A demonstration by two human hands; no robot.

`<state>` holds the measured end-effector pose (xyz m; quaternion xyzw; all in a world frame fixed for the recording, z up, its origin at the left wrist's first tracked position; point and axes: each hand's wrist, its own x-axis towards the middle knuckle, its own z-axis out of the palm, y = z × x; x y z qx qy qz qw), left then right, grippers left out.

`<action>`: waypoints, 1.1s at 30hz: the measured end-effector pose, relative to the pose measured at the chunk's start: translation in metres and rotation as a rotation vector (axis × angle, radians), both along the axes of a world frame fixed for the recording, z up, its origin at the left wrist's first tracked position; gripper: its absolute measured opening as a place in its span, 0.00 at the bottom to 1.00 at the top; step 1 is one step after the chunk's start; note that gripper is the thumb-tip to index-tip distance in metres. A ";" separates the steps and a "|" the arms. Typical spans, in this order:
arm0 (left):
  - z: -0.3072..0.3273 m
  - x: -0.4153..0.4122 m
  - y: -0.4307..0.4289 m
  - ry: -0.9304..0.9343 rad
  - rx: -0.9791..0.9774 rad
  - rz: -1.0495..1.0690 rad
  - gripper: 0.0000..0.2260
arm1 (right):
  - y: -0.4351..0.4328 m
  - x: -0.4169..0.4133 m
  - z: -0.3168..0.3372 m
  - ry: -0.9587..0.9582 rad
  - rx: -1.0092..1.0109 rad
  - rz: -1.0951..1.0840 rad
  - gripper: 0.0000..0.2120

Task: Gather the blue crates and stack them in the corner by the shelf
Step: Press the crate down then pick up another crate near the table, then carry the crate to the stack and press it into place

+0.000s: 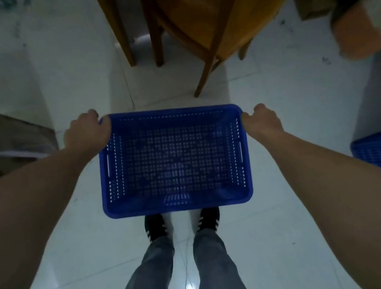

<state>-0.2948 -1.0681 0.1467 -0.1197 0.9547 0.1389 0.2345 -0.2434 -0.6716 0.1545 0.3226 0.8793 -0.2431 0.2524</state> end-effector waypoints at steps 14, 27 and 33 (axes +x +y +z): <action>-0.254 0.042 -0.085 -0.125 -0.084 0.333 0.26 | 0.043 0.048 -0.271 -0.143 -0.059 -0.397 0.25; -0.321 0.066 -0.093 -0.141 0.099 0.571 0.16 | 0.051 0.066 -0.339 0.056 -0.100 -0.457 0.10; -0.278 0.059 -0.093 -0.052 0.140 0.572 0.15 | 0.049 0.062 -0.299 0.095 -0.087 -0.431 0.12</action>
